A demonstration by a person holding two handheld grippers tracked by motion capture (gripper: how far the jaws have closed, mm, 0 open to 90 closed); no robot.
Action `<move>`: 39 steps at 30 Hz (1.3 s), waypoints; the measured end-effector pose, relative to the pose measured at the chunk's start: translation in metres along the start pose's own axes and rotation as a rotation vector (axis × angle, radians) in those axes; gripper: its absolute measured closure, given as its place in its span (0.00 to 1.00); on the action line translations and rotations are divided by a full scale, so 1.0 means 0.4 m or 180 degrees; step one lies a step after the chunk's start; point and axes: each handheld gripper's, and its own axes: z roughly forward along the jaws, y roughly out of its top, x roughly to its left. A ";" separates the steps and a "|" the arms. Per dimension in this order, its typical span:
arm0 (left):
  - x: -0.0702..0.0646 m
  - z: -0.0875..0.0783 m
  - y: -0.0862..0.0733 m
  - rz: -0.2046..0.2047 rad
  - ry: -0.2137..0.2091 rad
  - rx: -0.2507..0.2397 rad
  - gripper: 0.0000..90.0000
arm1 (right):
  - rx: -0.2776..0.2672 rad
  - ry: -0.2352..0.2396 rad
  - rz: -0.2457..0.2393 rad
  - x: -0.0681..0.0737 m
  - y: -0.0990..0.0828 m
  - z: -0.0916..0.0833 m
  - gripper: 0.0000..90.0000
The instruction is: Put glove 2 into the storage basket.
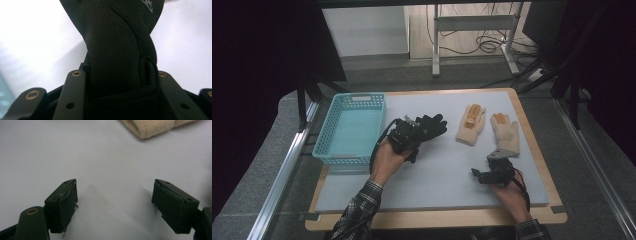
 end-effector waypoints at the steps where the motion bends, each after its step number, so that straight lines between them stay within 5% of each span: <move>1: 0.007 -0.009 0.004 0.0000 0.0020 -0.0008 0.70 | 0.0000 0.0001 0.0000 0.000 0.000 0.000 0.23; 16: 0.163 -0.114 0.004 -0.0380 0.0346 -0.0037 0.70 | -0.0001 0.0001 0.0000 0.000 0.000 0.000 0.23; 25: 0.263 -0.165 -0.033 -0.0638 0.0567 -0.0089 0.70 | -0.0002 -0.0001 -0.0003 0.000 0.000 0.000 0.23; 39: 0.415 -0.205 -0.120 -0.0998 0.0972 0.0076 0.68 | 0.0002 0.0000 -0.0003 0.000 0.000 0.000 0.23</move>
